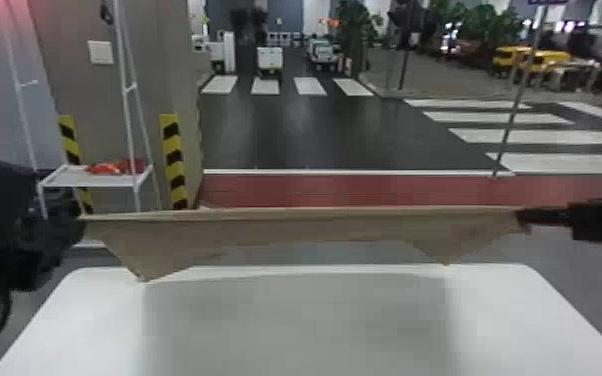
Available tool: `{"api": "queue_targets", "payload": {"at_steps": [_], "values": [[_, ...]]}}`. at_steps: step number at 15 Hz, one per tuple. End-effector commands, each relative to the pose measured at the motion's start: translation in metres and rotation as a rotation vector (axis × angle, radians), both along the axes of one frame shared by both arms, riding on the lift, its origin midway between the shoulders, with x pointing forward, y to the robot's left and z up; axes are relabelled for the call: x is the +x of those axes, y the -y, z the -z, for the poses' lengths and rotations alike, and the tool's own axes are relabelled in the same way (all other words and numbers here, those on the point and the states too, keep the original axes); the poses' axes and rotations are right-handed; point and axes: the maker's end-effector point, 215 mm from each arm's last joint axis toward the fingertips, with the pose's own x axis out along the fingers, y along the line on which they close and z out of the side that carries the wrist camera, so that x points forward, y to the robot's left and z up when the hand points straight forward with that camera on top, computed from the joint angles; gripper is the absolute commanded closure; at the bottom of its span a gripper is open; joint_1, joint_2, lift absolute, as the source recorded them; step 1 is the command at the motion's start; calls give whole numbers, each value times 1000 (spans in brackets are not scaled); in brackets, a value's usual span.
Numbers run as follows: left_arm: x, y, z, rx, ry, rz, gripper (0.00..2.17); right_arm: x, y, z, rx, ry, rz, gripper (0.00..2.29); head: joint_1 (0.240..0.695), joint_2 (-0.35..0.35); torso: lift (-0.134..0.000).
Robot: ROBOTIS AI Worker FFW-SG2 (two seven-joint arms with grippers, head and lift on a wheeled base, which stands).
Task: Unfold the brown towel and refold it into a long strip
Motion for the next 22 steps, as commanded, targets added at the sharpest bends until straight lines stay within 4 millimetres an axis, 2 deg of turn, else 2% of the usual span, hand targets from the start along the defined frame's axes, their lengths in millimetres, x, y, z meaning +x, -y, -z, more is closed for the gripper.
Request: {"api": "queue_targets", "payload": {"at_steps": [1, 2, 4, 6, 8, 10, 12, 13, 15, 17, 22], "values": [[-61, 2, 35, 92, 30, 51, 1916, -77, 0, 72, -39, -58, -41, 2250, 486, -60, -123], [-83, 8, 50, 128, 37, 84, 1916, -109, 0, 94, -63, -70, -65, 2250, 526, -61, -123], [-119, 24, 88, 201, 37, 157, 1916, -155, -10, 136, -114, -110, -134, 2250, 610, -69, -123], [-149, 25, 125, 244, 2, 210, 1916, -188, -19, 168, -133, -142, -202, 2250, 695, -87, -123], [-170, 18, 148, 266, -36, 232, 1916, -207, -27, 183, -161, -137, -254, 2250, 695, -90, -123], [-175, 12, 164, 272, -75, 241, 1916, -218, -25, 196, -141, -158, -248, 2250, 695, -86, -123], [-169, 15, 164, 299, -87, 268, 1916, -220, -25, 199, -136, -174, -255, 2250, 695, -80, -123], [-161, 19, 162, 311, -95, 276, 1916, -215, -22, 196, -129, -176, -246, 2250, 695, -76, -123], [-142, 28, 160, 324, -106, 295, 1916, -196, -12, 192, -82, -198, -209, 2250, 695, -82, -123], [-120, 32, 169, 331, -150, 298, 1916, -178, -16, 188, -92, -203, -211, 2250, 695, -96, -123], [-76, 22, 195, 321, -262, 245, 1916, -124, -13, 182, -127, -255, -183, 2250, 695, -93, -123]]}}
